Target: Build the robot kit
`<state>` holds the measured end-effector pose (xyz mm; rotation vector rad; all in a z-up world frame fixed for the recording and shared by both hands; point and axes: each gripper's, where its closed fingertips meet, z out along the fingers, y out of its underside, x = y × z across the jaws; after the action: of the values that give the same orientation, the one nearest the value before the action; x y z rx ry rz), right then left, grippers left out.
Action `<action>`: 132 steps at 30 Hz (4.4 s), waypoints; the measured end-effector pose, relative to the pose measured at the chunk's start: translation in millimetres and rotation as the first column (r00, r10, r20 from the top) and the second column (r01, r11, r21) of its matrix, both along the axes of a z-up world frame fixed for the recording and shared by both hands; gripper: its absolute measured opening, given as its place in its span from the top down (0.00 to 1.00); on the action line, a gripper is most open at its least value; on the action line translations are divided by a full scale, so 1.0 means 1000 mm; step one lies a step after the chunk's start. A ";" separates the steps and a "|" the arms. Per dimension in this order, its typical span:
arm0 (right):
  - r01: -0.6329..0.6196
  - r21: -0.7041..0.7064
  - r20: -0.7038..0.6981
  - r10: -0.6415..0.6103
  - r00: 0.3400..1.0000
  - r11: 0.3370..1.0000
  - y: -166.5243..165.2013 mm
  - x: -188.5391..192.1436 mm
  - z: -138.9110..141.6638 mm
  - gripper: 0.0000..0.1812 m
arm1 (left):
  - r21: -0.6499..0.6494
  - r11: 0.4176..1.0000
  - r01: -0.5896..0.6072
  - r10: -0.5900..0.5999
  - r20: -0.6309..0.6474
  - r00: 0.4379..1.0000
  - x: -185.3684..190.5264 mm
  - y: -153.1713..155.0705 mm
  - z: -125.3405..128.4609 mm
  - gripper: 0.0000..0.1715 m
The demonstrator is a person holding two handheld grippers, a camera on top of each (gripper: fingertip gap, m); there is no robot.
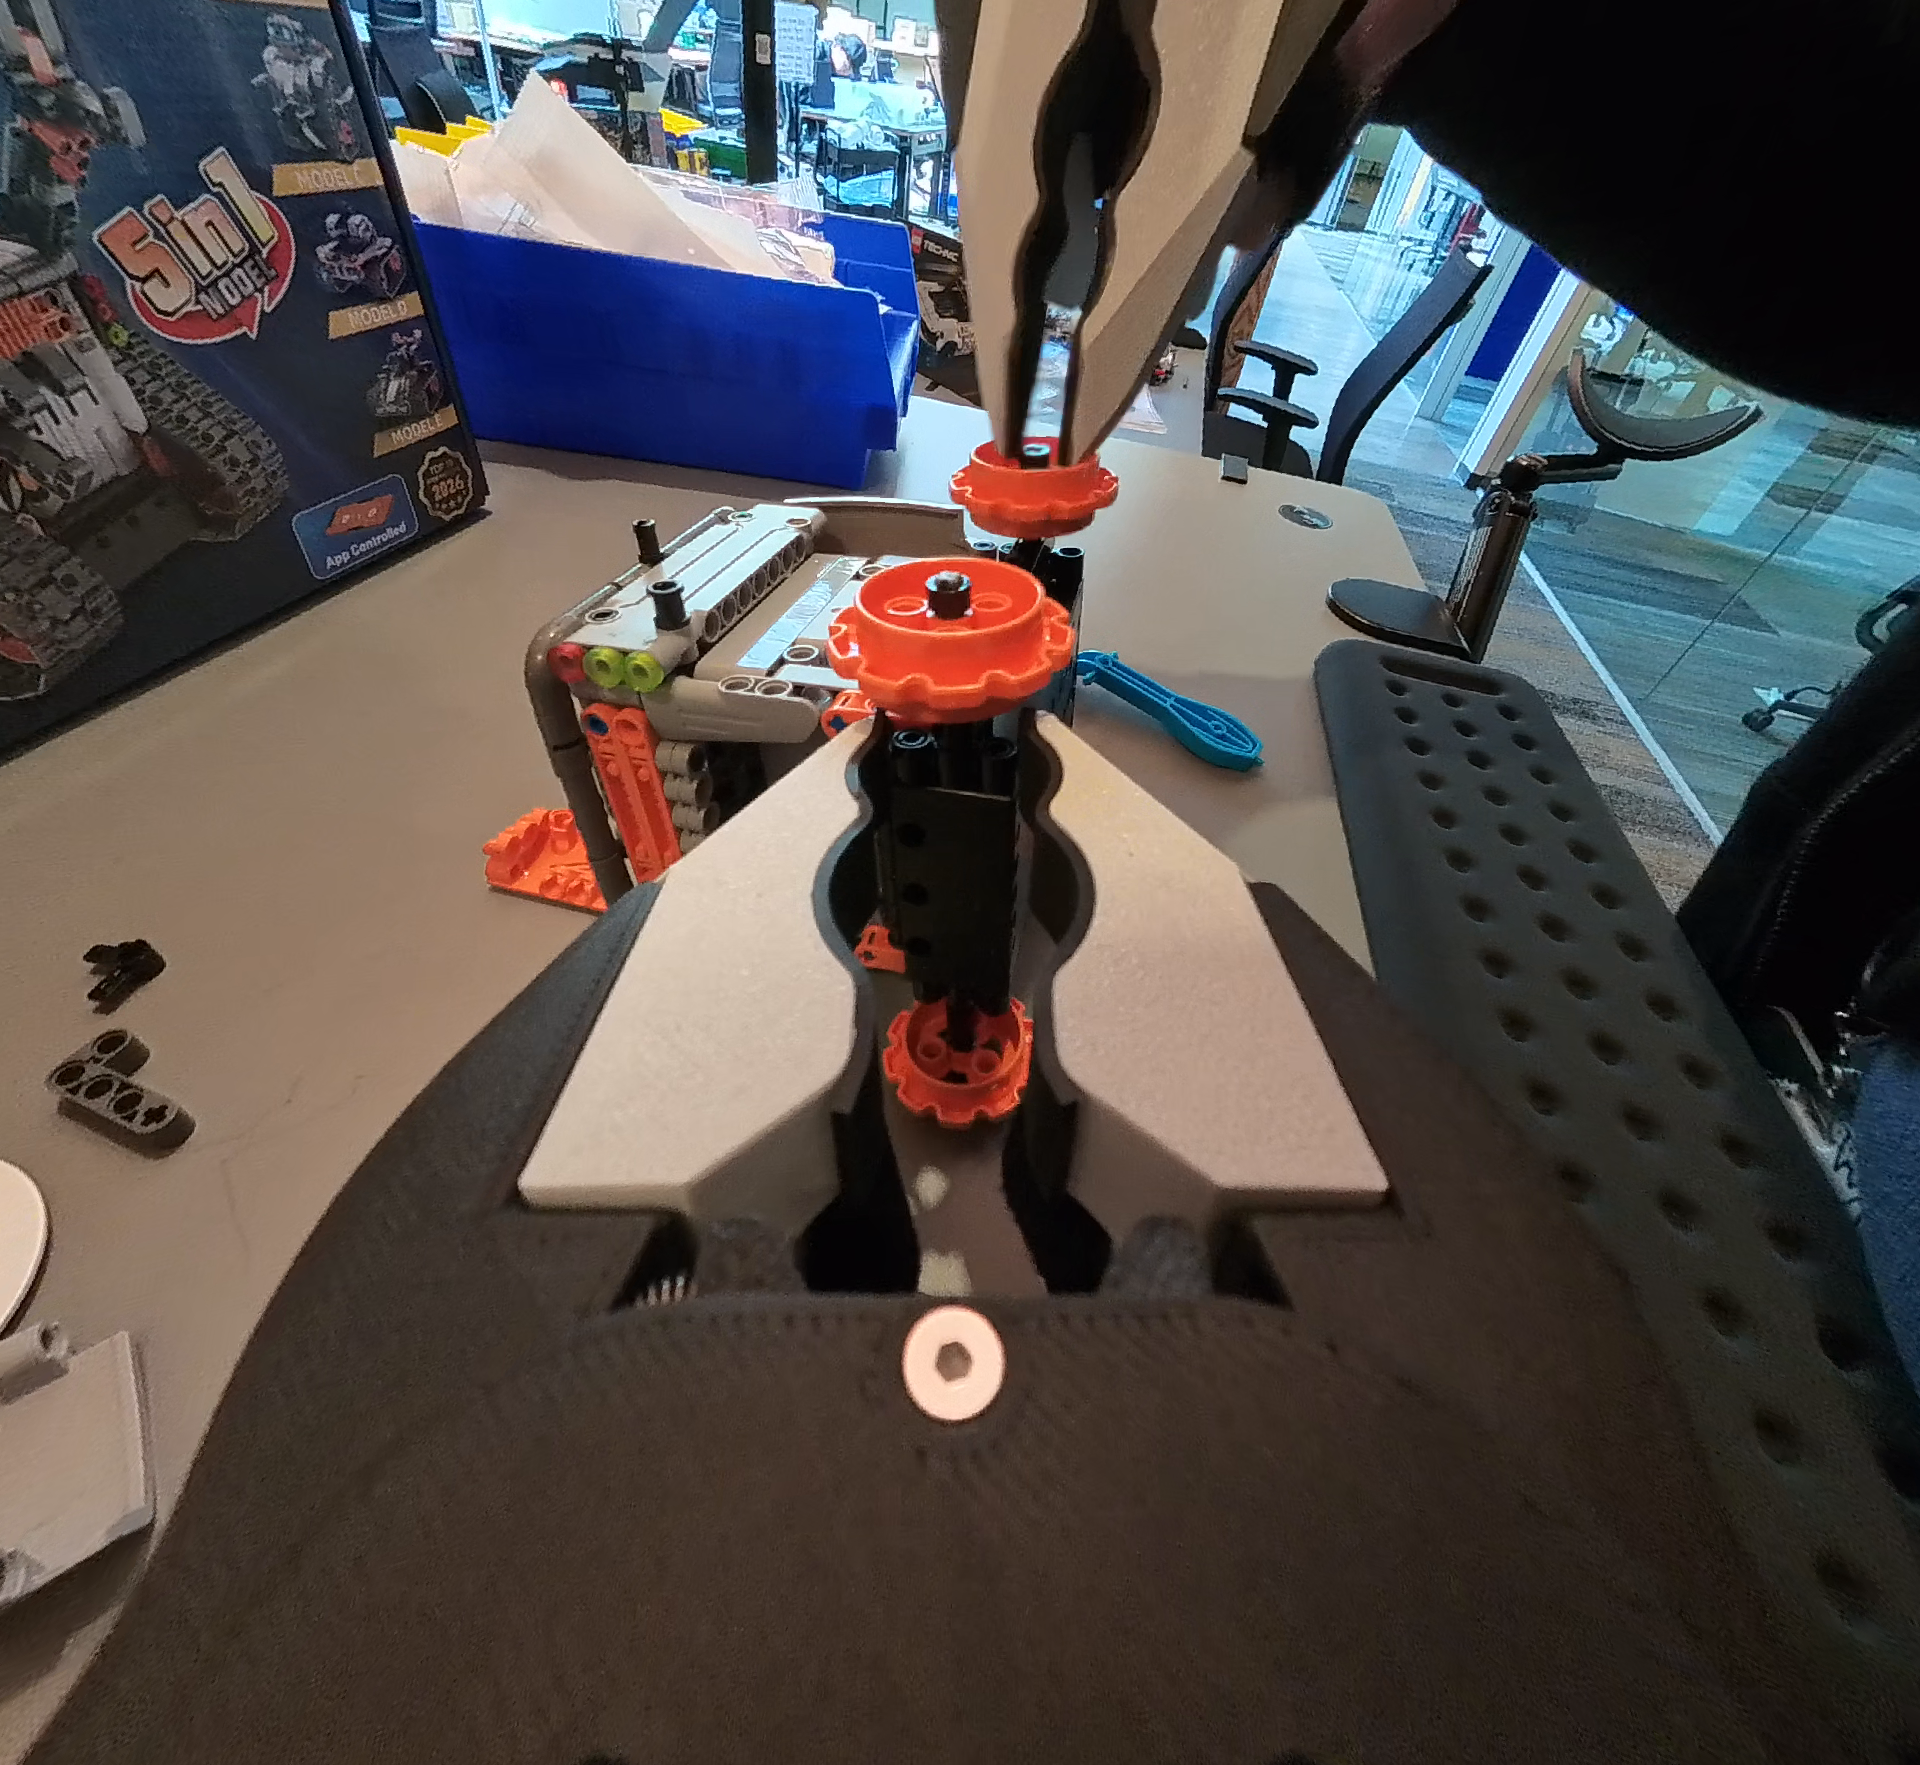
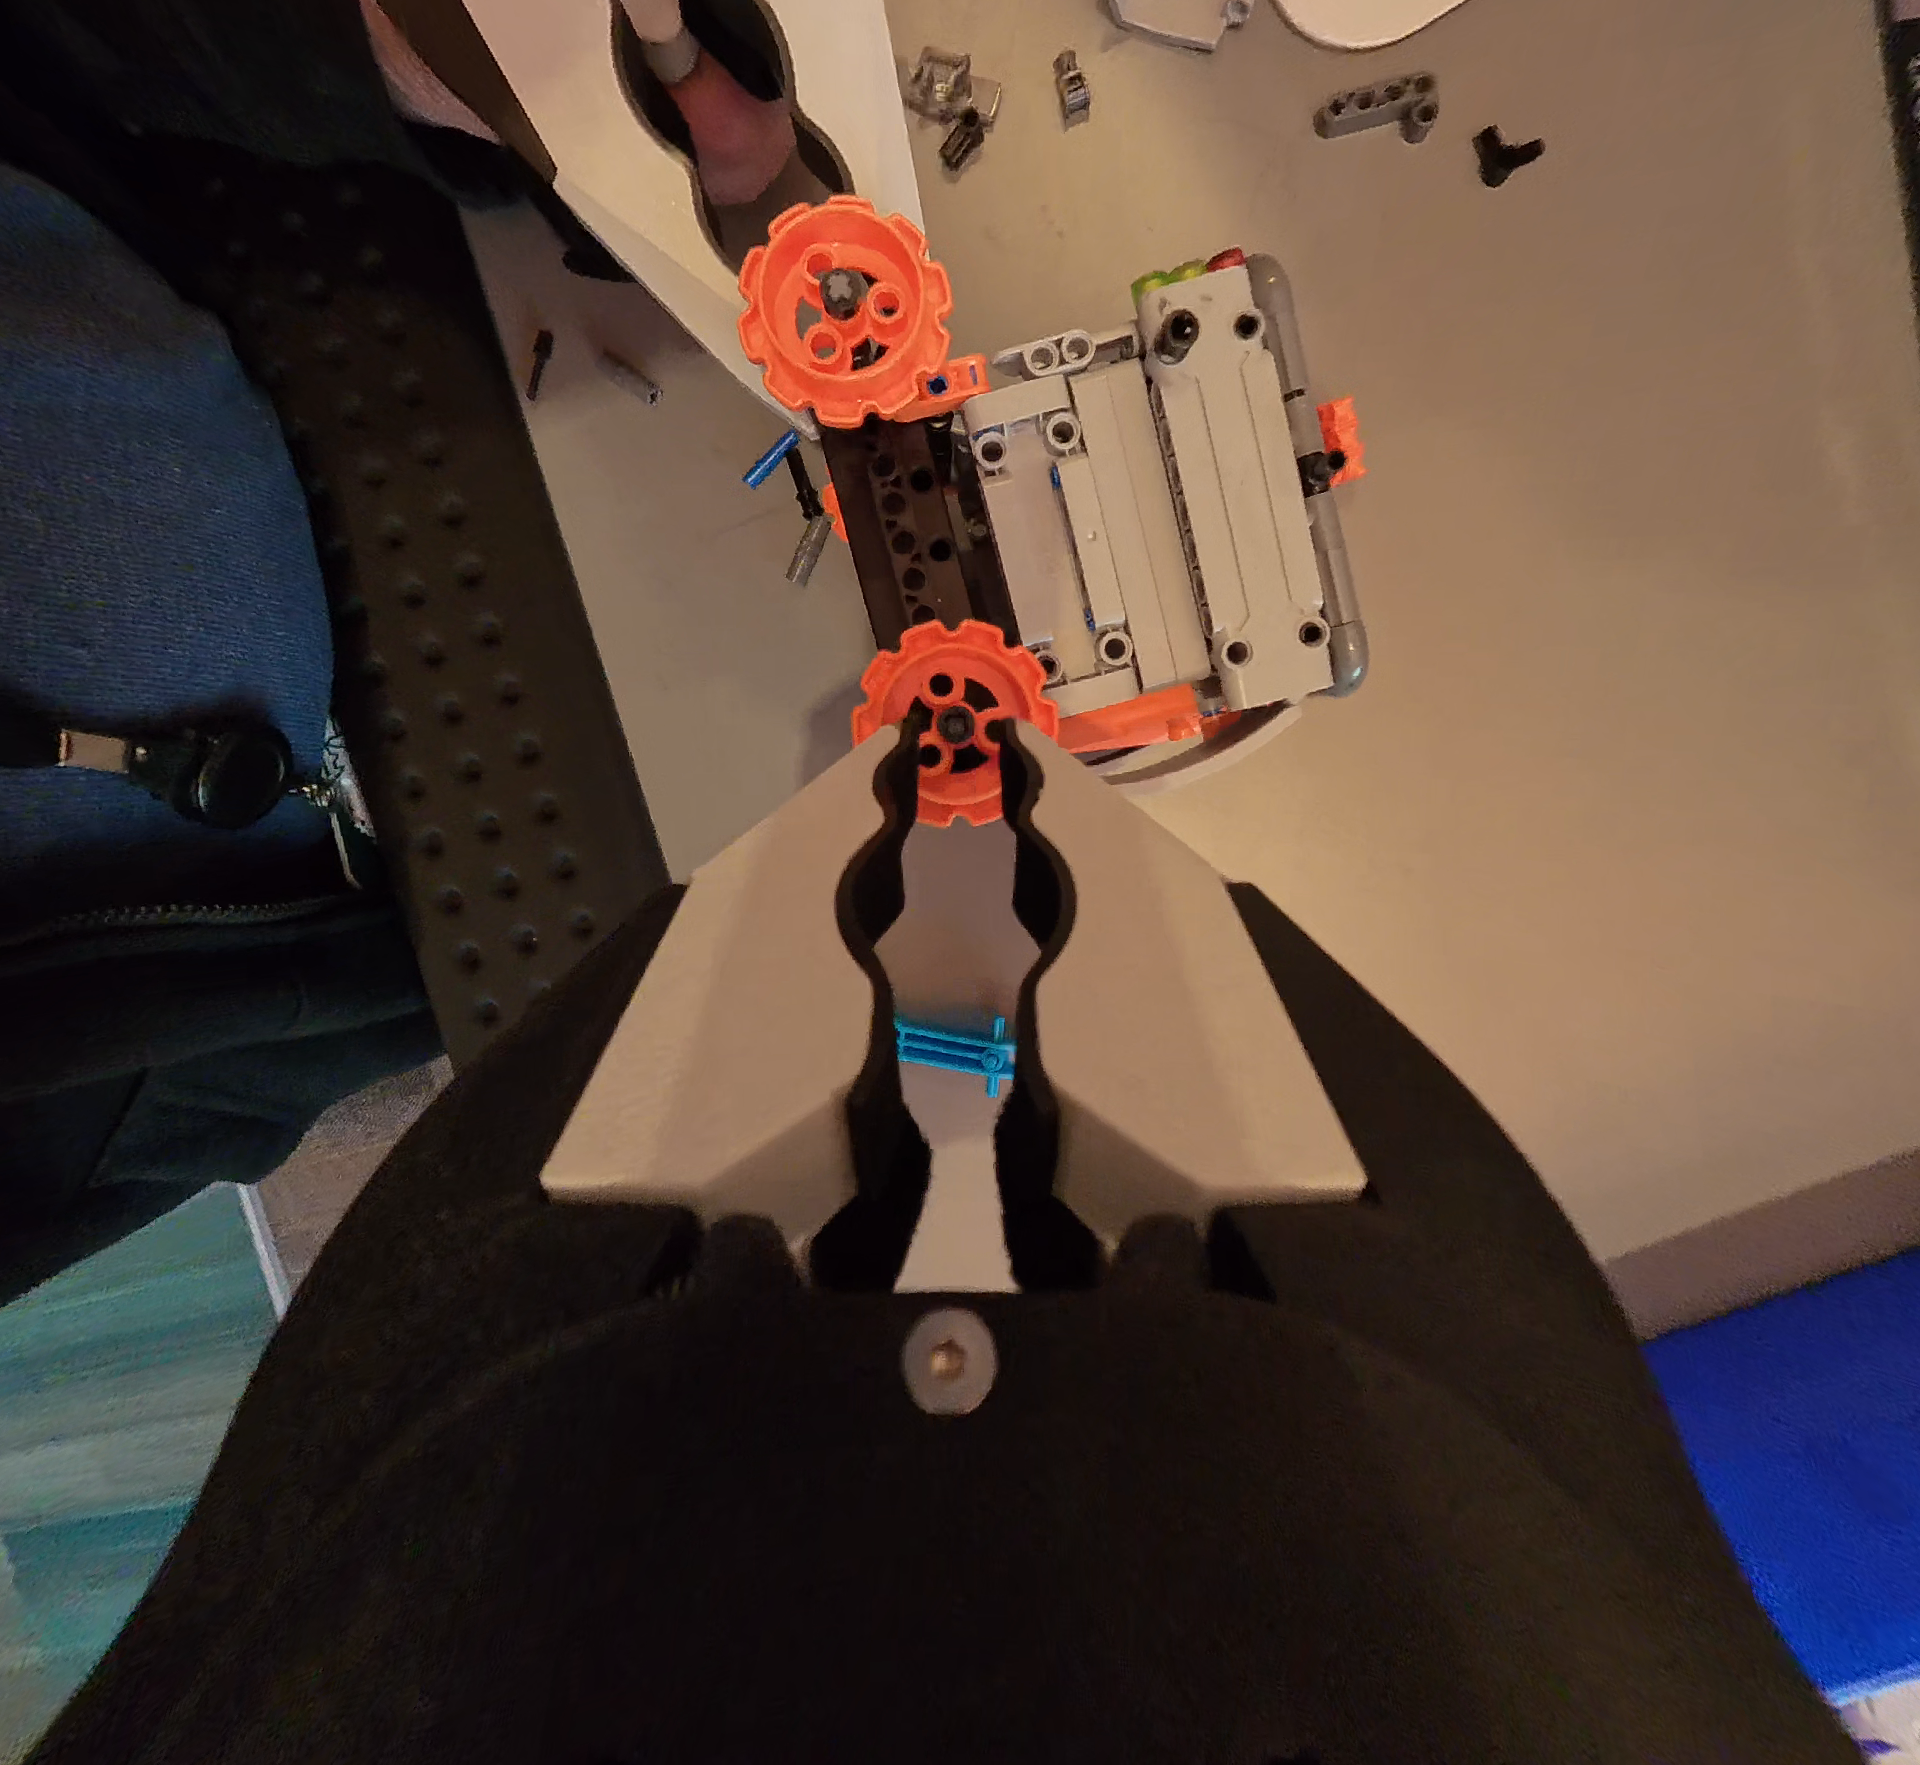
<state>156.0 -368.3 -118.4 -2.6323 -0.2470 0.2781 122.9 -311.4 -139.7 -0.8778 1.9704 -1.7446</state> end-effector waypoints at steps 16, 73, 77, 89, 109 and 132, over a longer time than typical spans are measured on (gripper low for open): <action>-0.040 0.002 0.044 0.040 0.998 0.999 0.001 0.000 0.002 1.00 | -0.002 1.000 0.006 -0.006 0.000 1.000 0.000 -0.001 0.000 0.87; 0.263 0.387 0.118 -0.330 0.936 0.884 0.020 0.001 0.001 0.86 | 0.124 0.988 0.096 -0.063 -0.247 0.967 0.029 -0.020 0.012 0.84; 0.338 0.421 0.004 -0.375 0.927 0.842 0.014 0.006 0.000 0.94 | 0.206 0.968 0.142 -0.078 -0.293 0.953 0.033 -0.030 0.018 0.84; 0.623 0.422 -0.448 -0.446 0.775 0.658 -0.028 0.026 -0.010 0.94 | 0.294 0.904 0.310 -0.175 -0.408 0.896 0.054 -0.074 0.027 0.85; 0.679 0.331 -0.450 -0.522 0.724 0.656 -0.064 0.033 -0.044 0.87 | 0.231 0.923 0.306 -0.224 -0.324 0.919 0.052 -0.094 0.025 0.82; 0.640 0.331 -0.322 -0.554 0.768 0.694 -0.075 0.014 -0.048 0.86 | 0.159 0.987 -0.003 0.035 -0.205 0.978 0.004 -0.041 0.000 0.72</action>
<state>169.7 -443.4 -166.3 -2.0772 0.5708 0.2216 127.3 -352.4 -139.5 -1.0548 2.1890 -1.5134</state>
